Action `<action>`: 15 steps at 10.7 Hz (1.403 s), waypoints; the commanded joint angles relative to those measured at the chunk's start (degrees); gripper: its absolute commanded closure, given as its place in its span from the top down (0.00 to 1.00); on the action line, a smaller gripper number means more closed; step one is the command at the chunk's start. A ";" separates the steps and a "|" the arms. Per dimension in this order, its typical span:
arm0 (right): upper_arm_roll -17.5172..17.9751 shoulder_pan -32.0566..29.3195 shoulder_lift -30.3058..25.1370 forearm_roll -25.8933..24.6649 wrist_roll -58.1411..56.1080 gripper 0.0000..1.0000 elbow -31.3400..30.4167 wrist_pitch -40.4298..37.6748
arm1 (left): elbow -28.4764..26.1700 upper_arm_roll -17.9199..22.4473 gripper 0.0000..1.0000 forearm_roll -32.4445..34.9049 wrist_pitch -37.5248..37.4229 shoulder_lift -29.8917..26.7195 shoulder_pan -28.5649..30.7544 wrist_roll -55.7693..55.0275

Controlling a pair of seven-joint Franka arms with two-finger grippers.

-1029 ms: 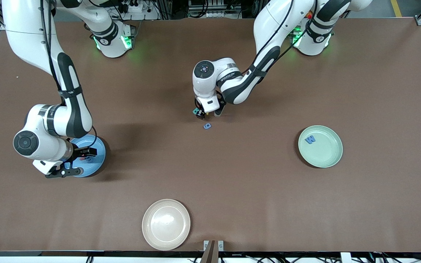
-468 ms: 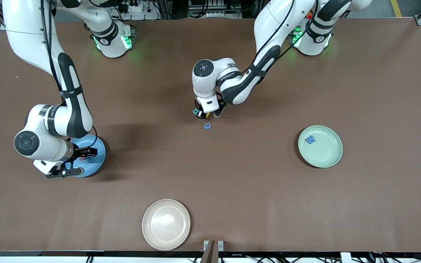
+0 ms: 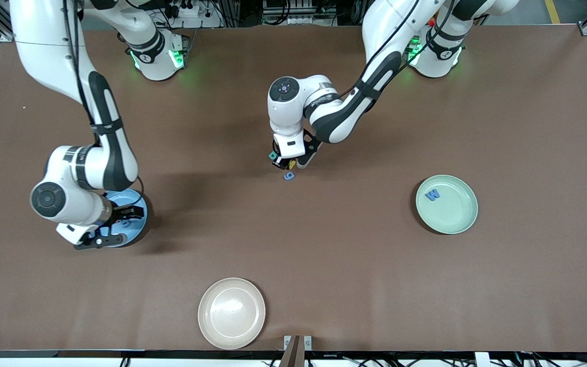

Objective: Sort upper and lower case letters into plates
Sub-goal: 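Lower the left gripper onto the yellow H and grasp it, then carry the yellow H to the green plate while the right gripper reaches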

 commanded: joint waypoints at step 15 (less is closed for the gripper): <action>15.69 23.78 -9.96 1.96 56.66 1.00 -10.22 2.32 | -1.44 -0.62 0.00 -12.35 -19.69 -17.94 19.86 54.39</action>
